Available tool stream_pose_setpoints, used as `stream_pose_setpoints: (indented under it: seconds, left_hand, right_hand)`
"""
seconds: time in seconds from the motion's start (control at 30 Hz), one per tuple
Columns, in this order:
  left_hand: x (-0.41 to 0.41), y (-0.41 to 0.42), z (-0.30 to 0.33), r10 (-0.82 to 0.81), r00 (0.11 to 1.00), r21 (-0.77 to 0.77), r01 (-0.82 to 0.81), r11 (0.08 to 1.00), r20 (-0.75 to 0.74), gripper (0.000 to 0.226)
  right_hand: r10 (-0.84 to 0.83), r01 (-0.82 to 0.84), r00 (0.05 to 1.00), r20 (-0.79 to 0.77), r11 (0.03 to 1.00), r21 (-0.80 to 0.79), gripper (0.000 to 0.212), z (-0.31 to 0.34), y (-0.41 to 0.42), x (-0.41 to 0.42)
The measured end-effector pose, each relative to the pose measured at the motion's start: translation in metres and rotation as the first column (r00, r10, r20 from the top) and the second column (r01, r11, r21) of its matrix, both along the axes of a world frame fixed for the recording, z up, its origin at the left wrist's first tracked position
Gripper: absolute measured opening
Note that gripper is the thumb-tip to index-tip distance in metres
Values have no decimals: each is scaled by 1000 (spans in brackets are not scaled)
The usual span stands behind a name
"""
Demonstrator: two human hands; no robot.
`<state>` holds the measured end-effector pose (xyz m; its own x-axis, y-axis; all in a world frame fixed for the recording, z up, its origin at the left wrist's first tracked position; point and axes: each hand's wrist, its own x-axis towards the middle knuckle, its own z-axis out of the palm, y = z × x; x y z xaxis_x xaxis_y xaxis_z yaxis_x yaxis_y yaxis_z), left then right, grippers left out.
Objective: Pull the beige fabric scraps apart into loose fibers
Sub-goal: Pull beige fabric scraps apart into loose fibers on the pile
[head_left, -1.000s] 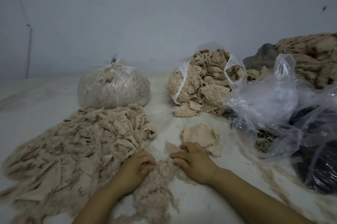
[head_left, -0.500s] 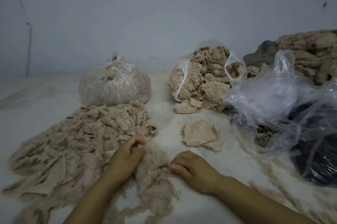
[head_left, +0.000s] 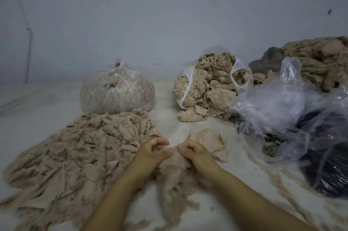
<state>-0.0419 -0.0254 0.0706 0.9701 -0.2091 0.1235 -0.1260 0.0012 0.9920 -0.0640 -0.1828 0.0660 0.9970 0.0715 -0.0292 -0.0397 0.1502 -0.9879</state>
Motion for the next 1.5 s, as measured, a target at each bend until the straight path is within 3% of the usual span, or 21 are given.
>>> stream_pose_setpoints:
  seconds: [0.1,0.17,0.23,0.37,0.47,0.67,0.77,0.8,0.87,0.93,1.0,1.07,1.13,1.2,1.27,1.33,1.37,1.5]
  left_hand:
    - [5,7,-9,-29,992,3,29,1000,-125,32]
    - [6,9,-18,-107,971,-91,90,992,-214,37]
    - [6,4,-24,-120,969,-199,76,977,-216,21]
    - [9,-5,-24,144,976,-301,-188,935,-161,15]
    - [10,-1,-17,210,962,-397,-263,879,-173,14]
    - [10,11,-11,265,898,-492,-418,764,-351,12]
    - [11,25,-10,250,894,-547,-429,719,-373,21]
    - [8,25,-9,218,907,-536,-392,747,-359,18]
    - [3,18,-9,132,935,-481,-287,828,-330,12]
    - [-1,8,-11,64,947,-431,-203,879,-316,9]
    - [-4,0,-13,-13,948,-453,-140,880,-317,10]
    - [-5,-2,-11,-45,942,-456,-119,882,-332,13]
    - [-5,1,-12,-67,947,-422,-76,903,-313,21]
    - [-7,4,-13,-112,960,-315,26,949,-258,35]
    - [-8,6,-16,-160,959,-178,120,977,-232,47]
    - [-6,7,-19,-149,963,-145,119,982,-224,28]
    - [-5,8,-19,-131,965,-165,95,982,-227,10]
    - [-2,6,-21,-95,966,-297,20,955,-242,24]
  right_hand:
    - [-120,134,989,-83,975,179,17,-3,0,5]
    - [-68,94,991,-116,969,229,16,-9,-1,5]
    - [50,-25,994,-98,971,236,20,-11,0,2]
    - [154,-126,987,-52,929,348,17,-9,2,0]
    - [171,-136,983,-65,920,367,20,-8,-2,0]
    - [239,-203,937,-253,966,162,38,-8,-17,-4]
    - [212,-204,946,-244,977,60,40,-9,-21,-6]
    - [181,-187,964,-192,982,-13,45,-10,-19,-7]
    - [116,-107,993,9,946,-305,65,-14,-10,-8]
    - [176,8,948,264,819,-574,84,-19,2,-9]
    - [225,144,847,482,775,-615,67,-23,11,-7]
    - [96,264,811,577,821,-507,30,-25,14,-5]
    - [-21,185,898,439,924,-334,16,-24,14,-4]
    - [-81,108,968,236,989,-103,21,-23,14,-4]
    - [-146,137,987,74,984,116,23,-20,12,-3]
    - [-195,196,980,-33,942,271,19,-16,7,0]
    - [-192,202,979,-64,930,308,17,-14,4,1]
    - [-139,171,983,-119,929,328,21,-12,4,0]
